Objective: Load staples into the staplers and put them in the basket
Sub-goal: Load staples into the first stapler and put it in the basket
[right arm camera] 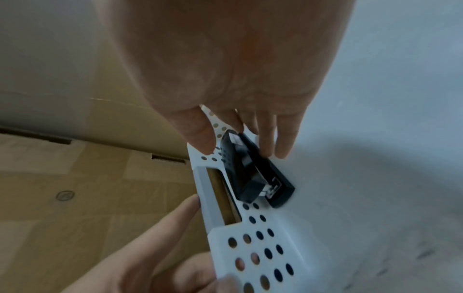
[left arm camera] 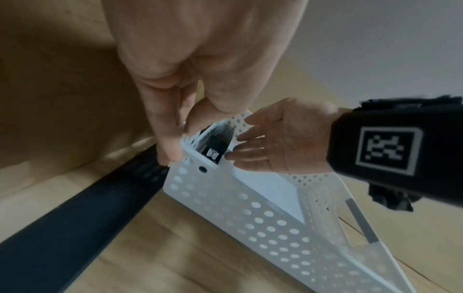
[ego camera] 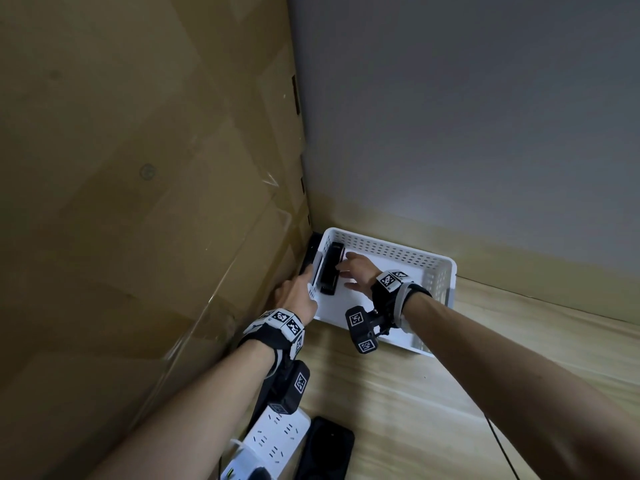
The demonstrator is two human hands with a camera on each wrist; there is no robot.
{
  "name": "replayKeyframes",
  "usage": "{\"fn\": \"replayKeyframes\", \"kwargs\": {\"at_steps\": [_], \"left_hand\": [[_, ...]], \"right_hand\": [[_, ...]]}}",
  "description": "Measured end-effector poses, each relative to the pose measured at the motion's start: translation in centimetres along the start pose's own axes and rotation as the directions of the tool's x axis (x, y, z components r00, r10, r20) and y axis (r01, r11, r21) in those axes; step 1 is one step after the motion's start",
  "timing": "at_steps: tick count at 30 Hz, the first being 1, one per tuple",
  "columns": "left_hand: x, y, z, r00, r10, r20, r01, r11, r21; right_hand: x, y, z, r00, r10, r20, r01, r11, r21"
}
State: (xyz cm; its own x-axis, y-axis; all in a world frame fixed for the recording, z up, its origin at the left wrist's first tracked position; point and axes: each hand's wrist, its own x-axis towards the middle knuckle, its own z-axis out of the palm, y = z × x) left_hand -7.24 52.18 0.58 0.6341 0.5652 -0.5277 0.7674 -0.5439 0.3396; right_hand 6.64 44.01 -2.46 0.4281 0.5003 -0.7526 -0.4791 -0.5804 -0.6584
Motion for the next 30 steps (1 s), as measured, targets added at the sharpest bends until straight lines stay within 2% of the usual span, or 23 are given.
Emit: {"fn": "replayKeyframes", "kwargs": {"at_steps": [5,13,20,22,26,30], "left_hand": [[0.3,-0.1,-0.2,1.000,-0.003,-0.001,0.003,1.000,-0.013],[0.6,-0.5,-0.4,1.000,0.008,0.000,-0.008,1.000,0.002],[-0.5,0.8,-0.7,1.000,-0.005,0.028,0.003,0.998,0.066],[-1.1,1.9,-0.9,0.999,0.039,-0.020,-0.037,0.994,0.103],[-2.2,4.5,-0.3,0.967,0.240,-0.088,-0.226,0.964,0.142],[-4.4,7.9,2.2,0.920,0.391,-0.026,-0.385,0.915,0.125]], "right_hand": [[-0.1,0.5,0.8,0.999,0.019,0.049,-0.017,0.999,-0.045],[0.3,0.6,0.5,0.997,0.007,0.079,-0.010,0.999,0.036],[-2.2,0.4,-1.7,0.995,-0.094,-0.038,0.093,0.995,-0.032],[-3.7,1.0,-3.3,0.987,-0.145,-0.070,0.139,0.986,-0.094],[-7.0,4.0,-7.2,0.951,-0.279,-0.130,0.218,0.908,-0.357],[-12.0,9.0,-11.4,0.922,-0.328,-0.206,0.196,0.854,-0.482]]}}
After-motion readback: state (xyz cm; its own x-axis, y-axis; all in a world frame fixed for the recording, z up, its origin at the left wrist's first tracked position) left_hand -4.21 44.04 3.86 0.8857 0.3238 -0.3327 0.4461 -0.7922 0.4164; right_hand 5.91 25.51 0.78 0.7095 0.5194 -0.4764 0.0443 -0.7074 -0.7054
